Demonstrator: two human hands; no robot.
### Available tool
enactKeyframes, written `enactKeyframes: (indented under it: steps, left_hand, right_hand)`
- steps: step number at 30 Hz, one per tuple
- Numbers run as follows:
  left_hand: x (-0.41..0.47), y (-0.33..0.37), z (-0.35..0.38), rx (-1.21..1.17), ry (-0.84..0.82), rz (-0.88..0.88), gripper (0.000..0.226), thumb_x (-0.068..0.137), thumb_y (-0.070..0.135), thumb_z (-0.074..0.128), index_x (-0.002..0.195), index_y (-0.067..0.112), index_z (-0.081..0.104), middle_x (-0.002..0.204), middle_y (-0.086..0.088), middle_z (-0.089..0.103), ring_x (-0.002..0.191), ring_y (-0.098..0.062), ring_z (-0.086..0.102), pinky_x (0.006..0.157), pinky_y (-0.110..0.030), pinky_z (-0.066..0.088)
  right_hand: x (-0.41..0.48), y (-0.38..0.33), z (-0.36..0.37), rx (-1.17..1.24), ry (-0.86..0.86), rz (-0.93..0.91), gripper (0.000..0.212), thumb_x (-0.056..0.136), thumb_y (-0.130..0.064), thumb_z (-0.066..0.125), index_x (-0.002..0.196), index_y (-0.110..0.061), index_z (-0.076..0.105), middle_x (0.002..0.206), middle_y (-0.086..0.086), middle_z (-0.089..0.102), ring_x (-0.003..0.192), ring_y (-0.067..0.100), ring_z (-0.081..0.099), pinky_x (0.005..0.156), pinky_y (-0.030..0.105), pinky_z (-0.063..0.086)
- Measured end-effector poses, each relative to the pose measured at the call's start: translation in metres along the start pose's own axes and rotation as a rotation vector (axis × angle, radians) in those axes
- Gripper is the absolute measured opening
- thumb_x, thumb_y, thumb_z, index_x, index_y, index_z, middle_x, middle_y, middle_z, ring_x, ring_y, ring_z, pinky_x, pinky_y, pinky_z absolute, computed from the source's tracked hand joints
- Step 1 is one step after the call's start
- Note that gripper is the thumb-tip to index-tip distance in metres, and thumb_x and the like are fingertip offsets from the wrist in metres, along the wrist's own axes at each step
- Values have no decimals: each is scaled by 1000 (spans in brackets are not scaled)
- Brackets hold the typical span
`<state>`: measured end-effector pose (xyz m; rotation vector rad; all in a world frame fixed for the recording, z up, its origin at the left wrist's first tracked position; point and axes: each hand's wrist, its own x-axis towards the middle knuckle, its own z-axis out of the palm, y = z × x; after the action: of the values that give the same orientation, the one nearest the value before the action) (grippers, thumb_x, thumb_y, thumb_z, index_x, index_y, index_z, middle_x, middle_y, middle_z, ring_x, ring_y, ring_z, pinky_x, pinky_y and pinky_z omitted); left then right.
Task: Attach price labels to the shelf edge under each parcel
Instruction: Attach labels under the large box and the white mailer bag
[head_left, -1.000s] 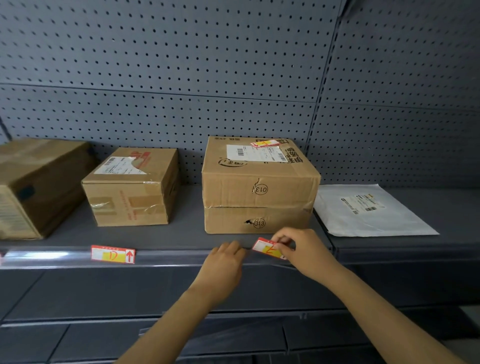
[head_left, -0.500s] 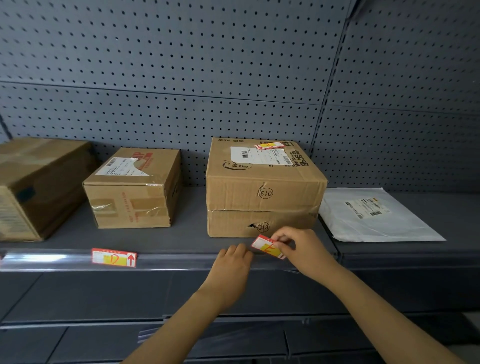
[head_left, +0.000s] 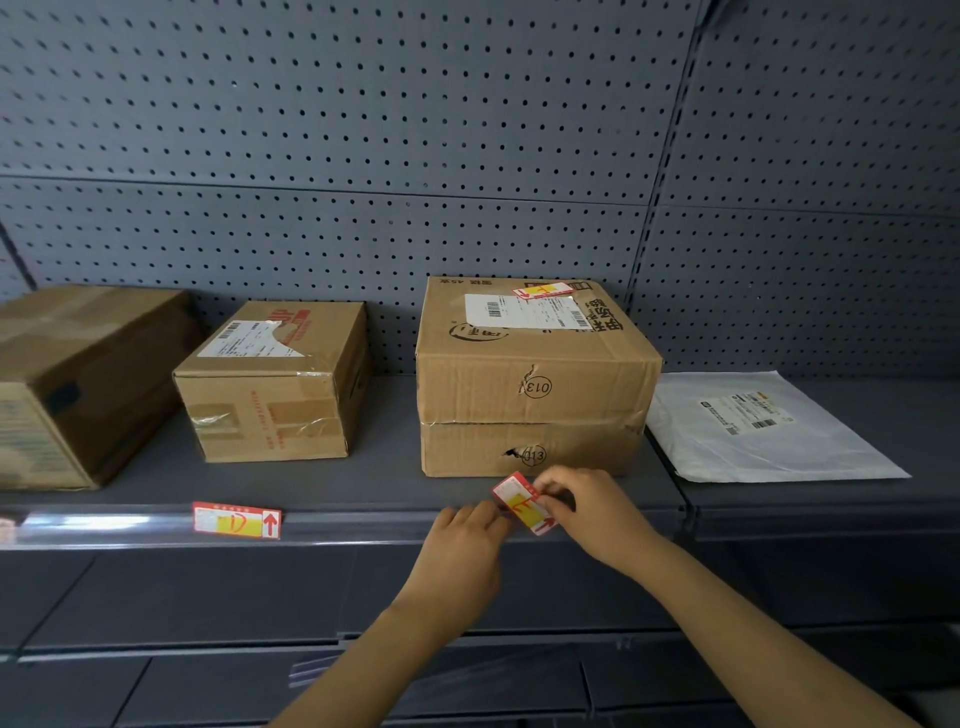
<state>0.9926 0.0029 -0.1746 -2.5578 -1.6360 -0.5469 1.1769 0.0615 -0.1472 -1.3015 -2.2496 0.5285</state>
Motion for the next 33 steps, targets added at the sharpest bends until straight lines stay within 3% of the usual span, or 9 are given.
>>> enactKeyframes:
  steps: [2,7,14,20,23,26,31,33]
  left_hand:
    - [-2,0,-1,-23,18,-11,35,65,6,67,97,20,65,90,-1,66,71,-21,62,66,-32,50]
    - [-2,-2,-9,-24,82,-16,32,62,5,72,89,19,65,78,1,66,62,-17,61,58,-28,49]
    - [2,-12,-20,-55,76,-28,21,69,11,68,86,24,66,82,5,66,65,-14,62,60,-26,49]
    - [18,-19,-51,-65,112,47,16,74,11,65,83,23,59,82,3,59,63,-16,55,55,-25,41]
    - [35,-13,-89,-29,217,128,12,82,21,56,93,25,60,88,5,61,71,-15,58,56,-31,51]
    - [61,-11,-131,-24,317,174,16,89,26,46,97,23,59,91,5,62,78,-15,59,60,-33,52]
    - [111,-25,-165,-41,368,103,19,93,22,46,105,22,60,100,4,63,80,-17,60,66,-37,53]
    - [134,-32,-168,-43,348,66,20,94,23,45,108,24,60,104,6,63,82,-15,60,70,-36,53]
  right_hand:
    - [1,-2,1,-66,-8,-24,13,88,-18,61,98,-25,66,89,-8,68,80,4,59,69,31,53]
    - [4,-11,6,-173,-22,-89,16,90,-22,57,102,-25,67,95,-5,69,85,9,57,71,34,50]
    - [4,-15,-5,-229,-21,-116,26,91,-26,55,116,-28,61,106,0,64,96,15,57,80,34,49]
    - [11,-38,-49,-249,3,-193,20,92,-27,54,111,-29,62,109,-8,63,98,3,54,86,26,48]
    - [17,-57,-72,-331,-12,-291,17,93,-27,52,104,-27,65,102,-9,66,94,2,54,81,28,49]
    - [29,-72,-93,-386,60,-343,17,92,-23,53,102,-26,67,99,-10,69,94,3,55,80,25,48]
    - [64,-70,-123,-392,236,-285,17,93,-25,54,106,-27,65,100,-13,65,86,0,51,73,12,40]
    - [88,-55,-131,-376,257,-241,19,92,-25,56,109,-28,64,109,-11,62,95,2,49,75,11,38]
